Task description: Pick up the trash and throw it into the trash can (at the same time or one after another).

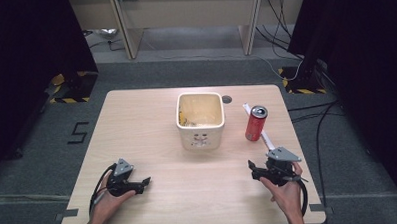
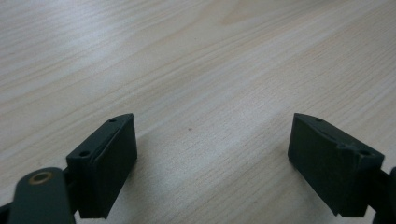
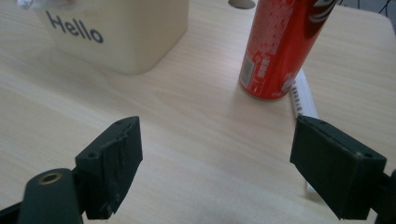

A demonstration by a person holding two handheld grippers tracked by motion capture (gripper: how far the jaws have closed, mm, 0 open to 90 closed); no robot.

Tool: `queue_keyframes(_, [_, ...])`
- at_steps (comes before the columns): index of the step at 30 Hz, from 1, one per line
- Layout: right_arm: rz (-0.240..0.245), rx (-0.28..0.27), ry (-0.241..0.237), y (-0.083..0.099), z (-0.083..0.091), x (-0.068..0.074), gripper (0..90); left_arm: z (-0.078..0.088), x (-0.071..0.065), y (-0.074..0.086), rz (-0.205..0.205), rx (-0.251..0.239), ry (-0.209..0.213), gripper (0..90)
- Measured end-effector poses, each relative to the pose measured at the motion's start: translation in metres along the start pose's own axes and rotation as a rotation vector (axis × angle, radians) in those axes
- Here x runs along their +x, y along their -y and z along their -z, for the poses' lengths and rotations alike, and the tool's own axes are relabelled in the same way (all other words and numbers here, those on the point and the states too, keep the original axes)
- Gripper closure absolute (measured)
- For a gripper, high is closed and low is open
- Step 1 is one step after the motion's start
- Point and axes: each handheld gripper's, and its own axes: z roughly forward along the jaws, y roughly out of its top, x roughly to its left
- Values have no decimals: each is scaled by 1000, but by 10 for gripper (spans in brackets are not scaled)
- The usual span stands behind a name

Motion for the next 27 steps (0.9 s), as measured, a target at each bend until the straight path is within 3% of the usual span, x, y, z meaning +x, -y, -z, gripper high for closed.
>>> queue_keyframes(11, [-23, -13, 56, -30, -13, -21, 168, 0, 0, 0, 0, 0, -1, 149])
queue_keyframes(27, [-58, -23, 69, -58, -49, -41, 167, 0, 0, 0, -2, 3, -1, 149])
